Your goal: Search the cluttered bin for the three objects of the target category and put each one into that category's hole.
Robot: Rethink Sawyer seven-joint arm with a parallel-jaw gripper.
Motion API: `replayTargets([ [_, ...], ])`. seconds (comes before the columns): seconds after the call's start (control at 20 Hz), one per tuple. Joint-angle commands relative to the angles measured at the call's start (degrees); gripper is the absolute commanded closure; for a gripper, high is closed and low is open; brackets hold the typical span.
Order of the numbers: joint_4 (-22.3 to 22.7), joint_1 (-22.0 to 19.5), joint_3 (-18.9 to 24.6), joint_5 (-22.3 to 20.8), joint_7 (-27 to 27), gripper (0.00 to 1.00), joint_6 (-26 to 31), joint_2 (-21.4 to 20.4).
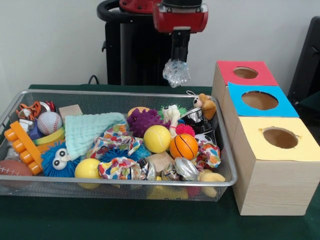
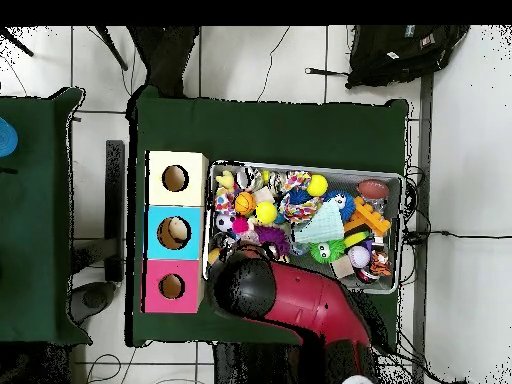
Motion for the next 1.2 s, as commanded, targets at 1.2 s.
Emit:
replayTargets([
  [1.2,3.06,11.18,-4.11,9.40,29.15,1.00,-1.27,2.20],
])
